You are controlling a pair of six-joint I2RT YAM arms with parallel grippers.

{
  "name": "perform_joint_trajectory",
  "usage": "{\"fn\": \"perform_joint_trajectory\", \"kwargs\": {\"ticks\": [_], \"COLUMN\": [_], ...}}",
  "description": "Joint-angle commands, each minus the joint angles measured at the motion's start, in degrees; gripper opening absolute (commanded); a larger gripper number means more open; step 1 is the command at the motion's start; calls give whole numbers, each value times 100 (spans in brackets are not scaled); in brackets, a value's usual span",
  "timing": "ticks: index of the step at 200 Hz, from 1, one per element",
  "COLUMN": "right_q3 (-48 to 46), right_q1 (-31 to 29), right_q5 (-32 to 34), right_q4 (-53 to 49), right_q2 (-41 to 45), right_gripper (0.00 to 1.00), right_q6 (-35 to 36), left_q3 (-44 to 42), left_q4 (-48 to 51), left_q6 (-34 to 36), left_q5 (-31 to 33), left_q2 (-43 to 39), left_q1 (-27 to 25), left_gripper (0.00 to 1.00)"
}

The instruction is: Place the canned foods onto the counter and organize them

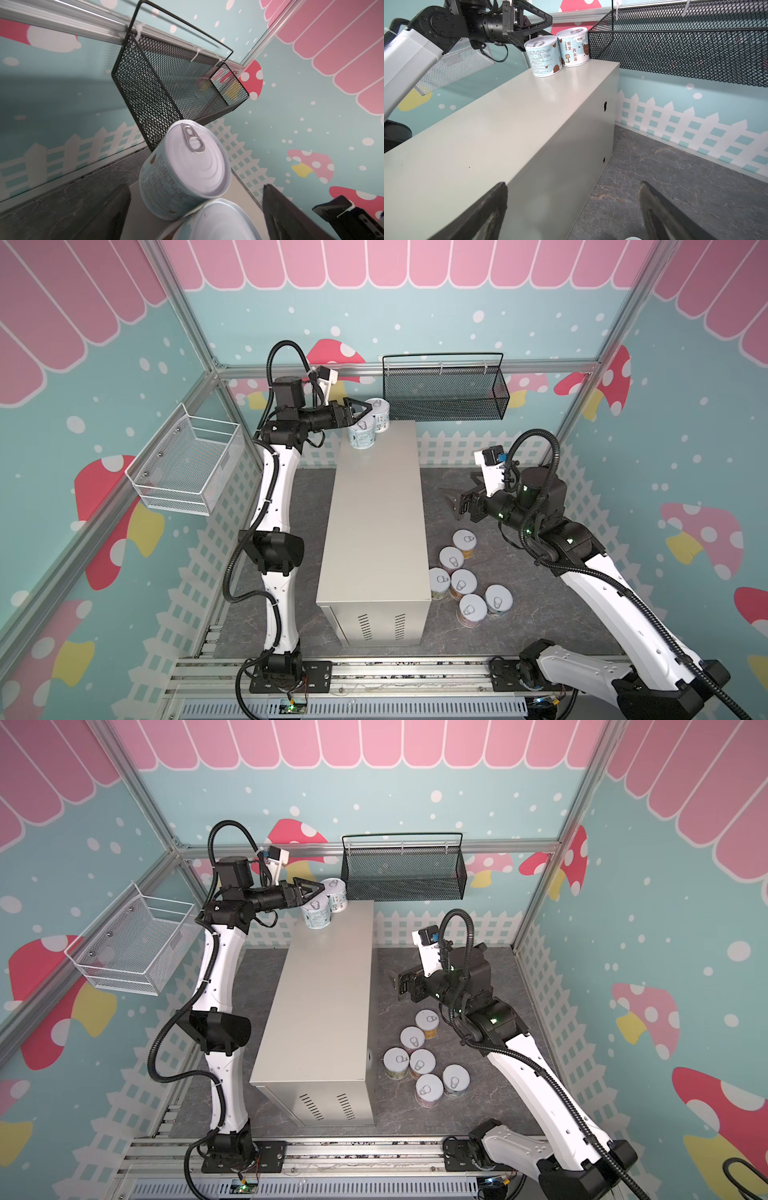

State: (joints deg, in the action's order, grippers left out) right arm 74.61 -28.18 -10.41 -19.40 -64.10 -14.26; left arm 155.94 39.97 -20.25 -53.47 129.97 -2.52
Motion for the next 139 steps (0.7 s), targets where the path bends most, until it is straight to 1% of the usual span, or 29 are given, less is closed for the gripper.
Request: {"fn": "perform_joint_trajectory", "kwargs": {"ticks": [1,44,72,112,139], "right_q3": [-90,-88,-113,-192,-227], "right_q1": [-29,-26,-21,-29,-29], "right_q5": [42,-3,3,29,33], "right_q4": [147,169,173,182,198], "right_q2": [-13,-59,-35,2,20], "right_gripper": [99,99,99,99,99], "right_q6": [-61,-79,-86,-86,-90], "left_q3": [163,167,165,227,223], "left_q4": [-264,-420,-356,92,255], "left_q6": [-194,-337,-297,161,279], "left_q5": [-400,-411,-316,-122,-186], "left_q2": [133,213,239,187,153], "left_q1": [-1,-44,-111,-294,-362], "left_gripper": [99,99,99,99,99]}}
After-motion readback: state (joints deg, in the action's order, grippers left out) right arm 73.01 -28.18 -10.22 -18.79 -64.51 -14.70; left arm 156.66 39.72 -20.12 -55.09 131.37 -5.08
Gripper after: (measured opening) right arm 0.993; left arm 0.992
